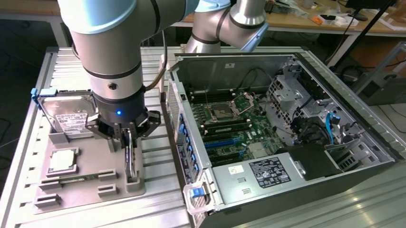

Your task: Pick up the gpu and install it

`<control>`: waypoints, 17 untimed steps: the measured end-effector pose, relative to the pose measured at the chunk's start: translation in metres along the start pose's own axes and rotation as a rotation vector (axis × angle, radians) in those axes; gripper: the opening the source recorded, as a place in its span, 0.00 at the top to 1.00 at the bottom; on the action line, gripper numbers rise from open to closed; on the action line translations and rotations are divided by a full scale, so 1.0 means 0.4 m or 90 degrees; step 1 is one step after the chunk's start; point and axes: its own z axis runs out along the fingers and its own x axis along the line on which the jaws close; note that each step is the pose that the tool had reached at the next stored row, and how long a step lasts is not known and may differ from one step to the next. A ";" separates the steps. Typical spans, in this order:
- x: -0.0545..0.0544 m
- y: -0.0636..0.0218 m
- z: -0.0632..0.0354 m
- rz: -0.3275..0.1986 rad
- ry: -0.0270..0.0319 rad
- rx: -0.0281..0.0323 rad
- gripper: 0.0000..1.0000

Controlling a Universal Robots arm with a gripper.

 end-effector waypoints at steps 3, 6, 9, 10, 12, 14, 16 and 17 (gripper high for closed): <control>0.000 0.000 -0.008 0.000 0.0000 0.0000 0.73; -0.001 0.001 -0.018 0.000 0.0000 0.0000 0.73; -0.001 0.001 -0.028 0.000 0.0000 0.0001 0.73; -0.001 0.001 -0.031 0.000 0.0001 0.0001 0.73; -0.001 0.002 -0.037 0.000 0.0000 0.0000 0.73; -0.001 0.002 -0.043 0.000 0.0001 0.0000 0.73; -0.001 0.002 -0.045 0.000 0.0000 0.0000 0.73; -0.002 0.002 -0.047 0.000 0.0001 0.0000 0.73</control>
